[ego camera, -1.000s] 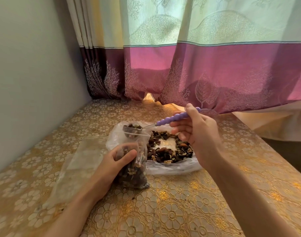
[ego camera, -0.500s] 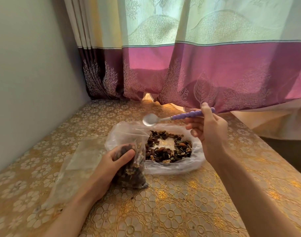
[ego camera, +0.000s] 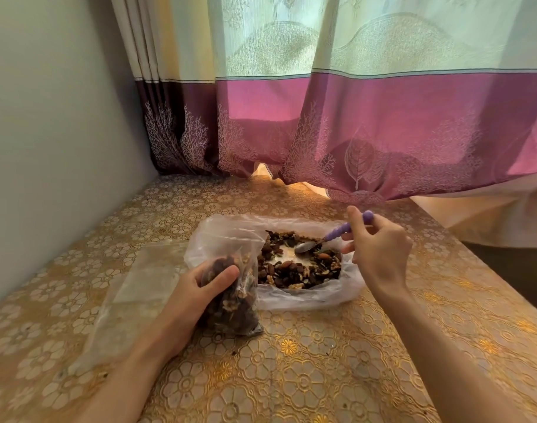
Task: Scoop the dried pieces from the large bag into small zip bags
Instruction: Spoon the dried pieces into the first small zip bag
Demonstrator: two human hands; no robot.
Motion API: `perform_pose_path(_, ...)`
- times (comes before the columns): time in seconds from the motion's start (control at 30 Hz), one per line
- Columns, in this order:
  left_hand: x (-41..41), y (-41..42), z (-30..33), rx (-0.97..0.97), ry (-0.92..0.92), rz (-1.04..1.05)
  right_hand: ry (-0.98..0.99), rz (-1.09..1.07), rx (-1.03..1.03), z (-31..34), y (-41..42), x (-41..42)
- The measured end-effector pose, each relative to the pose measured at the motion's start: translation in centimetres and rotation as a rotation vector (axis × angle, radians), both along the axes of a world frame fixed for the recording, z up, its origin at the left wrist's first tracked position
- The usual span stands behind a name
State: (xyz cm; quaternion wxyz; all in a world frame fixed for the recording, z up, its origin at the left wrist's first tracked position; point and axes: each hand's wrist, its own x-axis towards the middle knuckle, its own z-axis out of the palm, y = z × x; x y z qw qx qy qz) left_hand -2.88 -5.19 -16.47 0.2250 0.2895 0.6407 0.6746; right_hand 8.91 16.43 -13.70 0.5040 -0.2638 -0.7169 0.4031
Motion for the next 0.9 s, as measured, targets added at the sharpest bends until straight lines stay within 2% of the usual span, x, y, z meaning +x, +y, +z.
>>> perform_pose_path(0.2,0.0,0.1,-0.1,0.002,-0.008,0.016,0.04,0.024,-0.033,0.0,-0.1,-0.7)
perform_pose_path(0.3,-0.2,0.1,-0.3,0.003,-0.007,0.025,-0.014,0.072,-0.092,0.3,0.0,-1.6)
perform_pose_path(0.5,-0.4,0.1,-0.6,0.011,-0.003,0.019,-0.097,0.209,-0.424,-0.1,0.1,-3.0)
perform_pose_path(0.73,-0.4,0.1,-0.5,0.019,0.01,0.001,0.004,0.213,-0.644,0.1,0.1,-2.5)
perform_pose_path(0.9,-0.5,0.1,-0.6,0.023,-0.008,0.0,0.077,0.256,-0.711,0.6,-0.3,-1.2)
